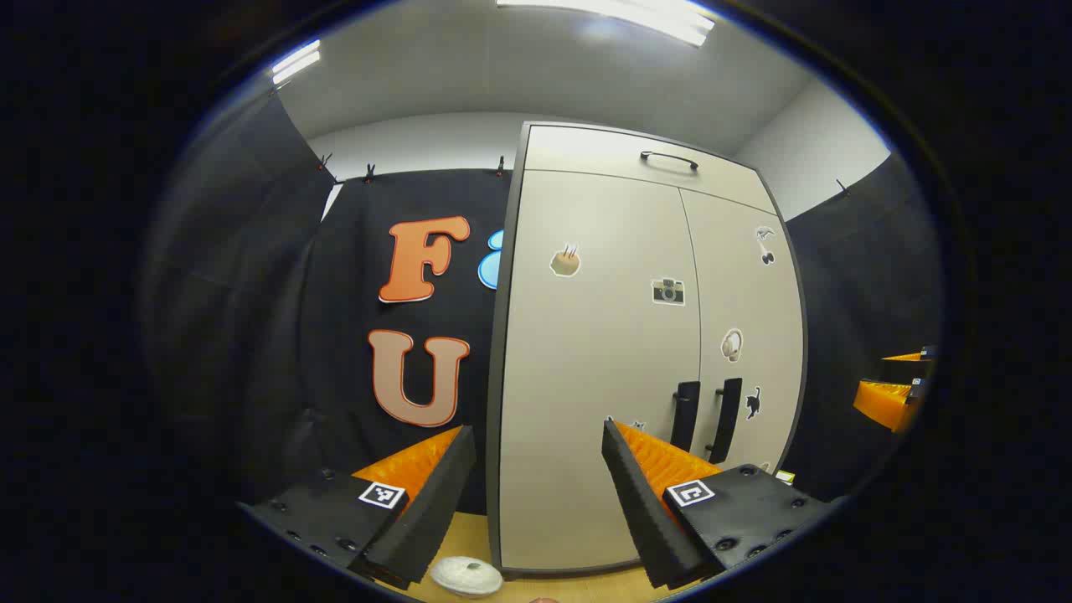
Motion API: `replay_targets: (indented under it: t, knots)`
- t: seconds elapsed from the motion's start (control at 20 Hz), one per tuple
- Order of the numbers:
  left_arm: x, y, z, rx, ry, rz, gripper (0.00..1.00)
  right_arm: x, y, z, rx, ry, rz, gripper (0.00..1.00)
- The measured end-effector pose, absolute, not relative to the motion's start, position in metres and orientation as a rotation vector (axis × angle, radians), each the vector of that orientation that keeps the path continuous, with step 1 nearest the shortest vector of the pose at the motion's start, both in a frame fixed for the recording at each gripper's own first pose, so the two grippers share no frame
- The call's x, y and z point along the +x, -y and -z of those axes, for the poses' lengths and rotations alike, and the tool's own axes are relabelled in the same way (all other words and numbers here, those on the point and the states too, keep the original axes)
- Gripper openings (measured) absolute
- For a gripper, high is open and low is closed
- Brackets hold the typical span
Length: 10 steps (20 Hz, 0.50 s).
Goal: Open the right door of the double-door shoe cabinet with the right hand, and open the left door with the left hand.
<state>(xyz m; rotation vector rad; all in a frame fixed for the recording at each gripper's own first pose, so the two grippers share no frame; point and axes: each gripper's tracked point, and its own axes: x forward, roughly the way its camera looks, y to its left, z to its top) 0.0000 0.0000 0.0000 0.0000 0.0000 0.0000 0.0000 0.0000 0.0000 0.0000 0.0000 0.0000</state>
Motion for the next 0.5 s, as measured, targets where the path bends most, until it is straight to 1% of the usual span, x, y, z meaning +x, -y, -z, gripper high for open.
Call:
replay_targets:
  t: [0.1, 0.25, 0.5]
  knots:
    - [-0.002, -0.007, -0.017, 0.019, 0.006, -0.034, 0.98, 0.001, 0.012, -0.004, -0.005, 0.011, -0.004, 0.94]
    - [-0.009, 0.003, -0.040, 0.024, 0.022, -0.057, 0.98, 0.004, 0.036, -0.006, -0.020, 0.013, -0.016, 0.94]
    - [-0.023, 0.038, -0.059, 0.016, 0.035, -0.096, 0.98, 0.014, 0.075, -0.014, -0.016, 0.033, -0.074, 0.94]
